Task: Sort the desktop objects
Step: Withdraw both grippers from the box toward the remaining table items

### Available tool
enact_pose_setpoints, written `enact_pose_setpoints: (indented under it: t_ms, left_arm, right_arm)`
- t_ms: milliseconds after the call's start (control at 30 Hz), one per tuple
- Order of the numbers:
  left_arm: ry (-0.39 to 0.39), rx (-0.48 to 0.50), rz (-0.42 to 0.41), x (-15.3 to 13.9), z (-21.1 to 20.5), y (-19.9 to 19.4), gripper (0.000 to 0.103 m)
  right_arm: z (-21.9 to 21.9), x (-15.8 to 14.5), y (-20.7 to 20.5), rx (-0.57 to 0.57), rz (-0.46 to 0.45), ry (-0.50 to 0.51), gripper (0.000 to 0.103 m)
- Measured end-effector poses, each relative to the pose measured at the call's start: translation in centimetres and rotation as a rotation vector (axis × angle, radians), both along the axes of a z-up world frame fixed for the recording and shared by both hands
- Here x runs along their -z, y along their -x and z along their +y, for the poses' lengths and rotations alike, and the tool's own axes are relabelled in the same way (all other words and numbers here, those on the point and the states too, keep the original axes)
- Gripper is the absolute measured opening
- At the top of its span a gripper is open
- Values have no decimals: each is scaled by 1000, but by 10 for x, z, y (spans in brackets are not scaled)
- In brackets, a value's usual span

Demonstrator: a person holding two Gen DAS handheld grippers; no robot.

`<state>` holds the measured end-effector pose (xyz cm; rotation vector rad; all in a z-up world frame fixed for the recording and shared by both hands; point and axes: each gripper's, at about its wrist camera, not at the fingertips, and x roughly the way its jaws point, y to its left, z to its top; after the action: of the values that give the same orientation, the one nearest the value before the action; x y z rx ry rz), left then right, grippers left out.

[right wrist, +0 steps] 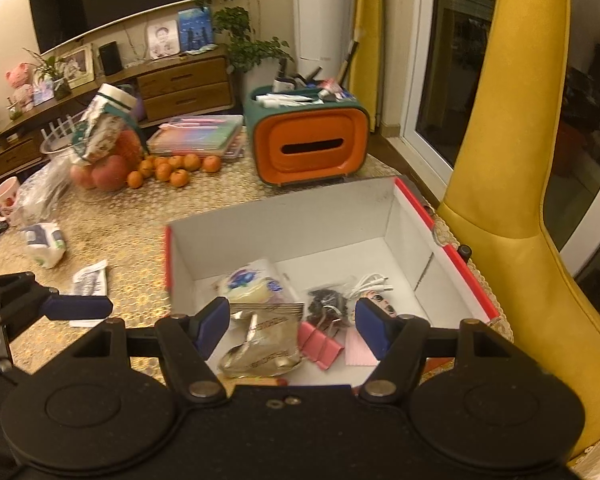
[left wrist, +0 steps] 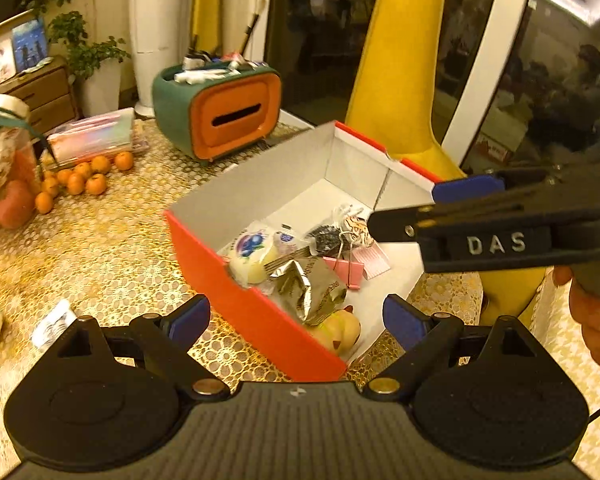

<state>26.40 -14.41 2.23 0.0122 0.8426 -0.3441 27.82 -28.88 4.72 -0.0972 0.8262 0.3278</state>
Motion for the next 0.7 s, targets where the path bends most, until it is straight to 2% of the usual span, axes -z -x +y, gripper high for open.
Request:
enact_pose_setpoints:
  t_ms: [367,700]
  left_arm:
    - [41,-66,-76,-17,57,42,94]
    - [56,-173,-140,-21,120,72,94]
  right_arm:
    - [32,-17,46,-57,-80,-25,69]
    - [80,-18,75,-127,-114,-58,72]
